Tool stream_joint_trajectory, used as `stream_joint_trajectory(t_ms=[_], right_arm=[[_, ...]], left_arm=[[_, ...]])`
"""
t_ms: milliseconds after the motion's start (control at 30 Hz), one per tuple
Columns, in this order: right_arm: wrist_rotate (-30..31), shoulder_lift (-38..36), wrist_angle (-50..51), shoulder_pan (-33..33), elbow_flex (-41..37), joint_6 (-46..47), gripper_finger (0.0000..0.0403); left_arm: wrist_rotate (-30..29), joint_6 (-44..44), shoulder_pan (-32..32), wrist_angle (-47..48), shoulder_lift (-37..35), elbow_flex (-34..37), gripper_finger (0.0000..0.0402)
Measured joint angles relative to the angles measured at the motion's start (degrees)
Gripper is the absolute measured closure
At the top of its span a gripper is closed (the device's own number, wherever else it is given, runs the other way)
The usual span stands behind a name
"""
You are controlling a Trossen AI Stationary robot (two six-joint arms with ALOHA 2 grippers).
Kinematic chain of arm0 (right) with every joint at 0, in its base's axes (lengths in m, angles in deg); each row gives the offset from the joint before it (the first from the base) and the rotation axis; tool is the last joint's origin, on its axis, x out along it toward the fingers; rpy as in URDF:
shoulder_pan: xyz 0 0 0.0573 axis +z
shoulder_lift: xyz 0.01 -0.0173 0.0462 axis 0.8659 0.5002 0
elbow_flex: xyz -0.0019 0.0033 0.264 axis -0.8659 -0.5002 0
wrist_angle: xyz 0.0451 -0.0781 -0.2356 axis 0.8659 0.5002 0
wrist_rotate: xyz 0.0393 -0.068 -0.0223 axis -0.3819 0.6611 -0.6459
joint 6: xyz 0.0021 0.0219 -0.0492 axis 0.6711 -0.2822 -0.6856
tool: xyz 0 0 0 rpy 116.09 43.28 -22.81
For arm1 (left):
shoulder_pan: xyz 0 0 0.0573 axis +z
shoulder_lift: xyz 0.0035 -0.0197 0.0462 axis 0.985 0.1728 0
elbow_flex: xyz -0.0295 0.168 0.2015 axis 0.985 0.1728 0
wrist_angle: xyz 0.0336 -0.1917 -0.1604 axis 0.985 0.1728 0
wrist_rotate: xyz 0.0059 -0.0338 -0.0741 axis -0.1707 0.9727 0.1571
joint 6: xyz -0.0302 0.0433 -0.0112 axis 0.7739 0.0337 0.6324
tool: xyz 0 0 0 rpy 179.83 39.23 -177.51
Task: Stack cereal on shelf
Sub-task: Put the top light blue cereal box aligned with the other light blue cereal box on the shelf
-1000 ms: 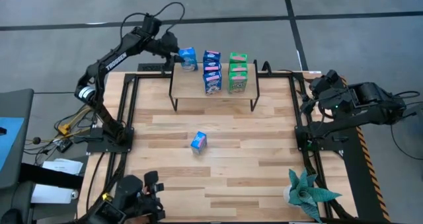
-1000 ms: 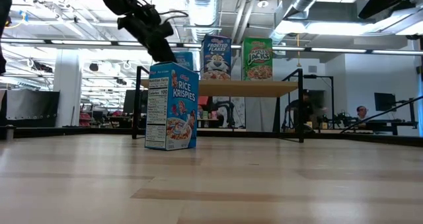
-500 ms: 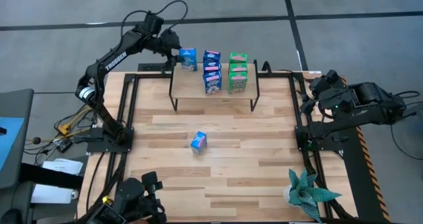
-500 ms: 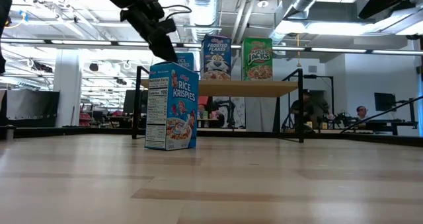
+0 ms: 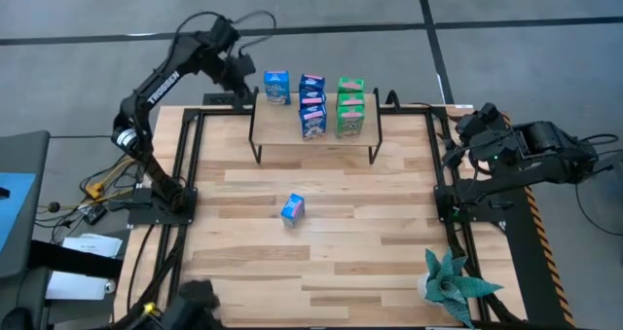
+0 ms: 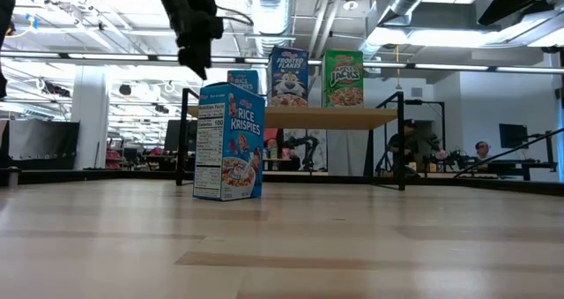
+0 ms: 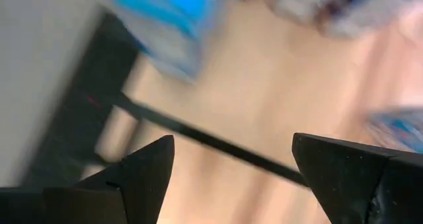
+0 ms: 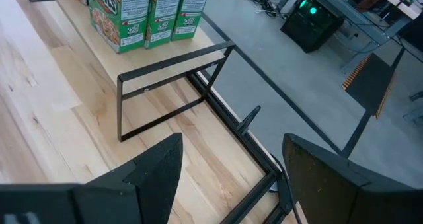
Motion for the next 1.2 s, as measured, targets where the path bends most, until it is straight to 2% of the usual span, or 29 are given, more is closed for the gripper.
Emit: stream_joint_trajectory(t_ms=[100, 233, 400, 467, 733, 800, 900, 1033, 1100, 1200], right_arm=[[0.0, 0.0, 0.0, 0.0, 0.0, 0.0, 0.0117], [0.0, 0.0, 0.0, 0.0, 0.0, 0.0, 0.0117], [0.0, 0.0, 0.0, 0.0, 0.0, 0.0, 0.0117], [0.0, 0.0, 0.0, 0.0, 0.0, 0.0, 0.0117], [-0.2, 0.0, 0.0, 0.0, 0.0, 0.1, 0.0117], [-0.2, 0.0, 0.0, 0.0, 0.0, 0.1, 0.0117], [-0.3, 0.0, 0.0, 0.0, 0.0, 0.1, 0.0117], [-0.3, 0.0, 0.0, 0.0, 0.0, 0.1, 0.0117], [-0.4, 0.0, 0.0, 0.0, 0.0, 0.1, 0.0117], [-0.4, 0.0, 0.0, 0.0, 0.0, 0.1, 0.0117]], left_arm=[[-0.4, 3.4, -3.3, 9.6, -0.1, 0.0, 0.0105], [-0.5, 10.0, -11.0, 19.4, -0.5, 0.0, 0.0105], [2.1, 20.8, -24.2, 19.5, -5.0, 1.0, 0.0105], [0.8, 27.1, -30.1, 19.4, -6.7, 1.0, 0.0105], [-13.0, 53.8, -54.0, 15.1, -9.6, 1.1, 0.0105], [-18.8, 58.7, -59.6, 12.8, -9.4, 1.1, 0.0105], [-30.6, 64.5, -66.9, 8.9, -8.0, 1.1, 0.0105], [-46.8, 71.7, -73.3, 8.8, -4.7, 1.1, 0.0105], [-50.9, 74.5, -75.0, 8.7, -2.6, 1.1, 0.0105], [-53.5, 78.6, -76.7, 7.8, 1.6, 1.1, 0.0104]])
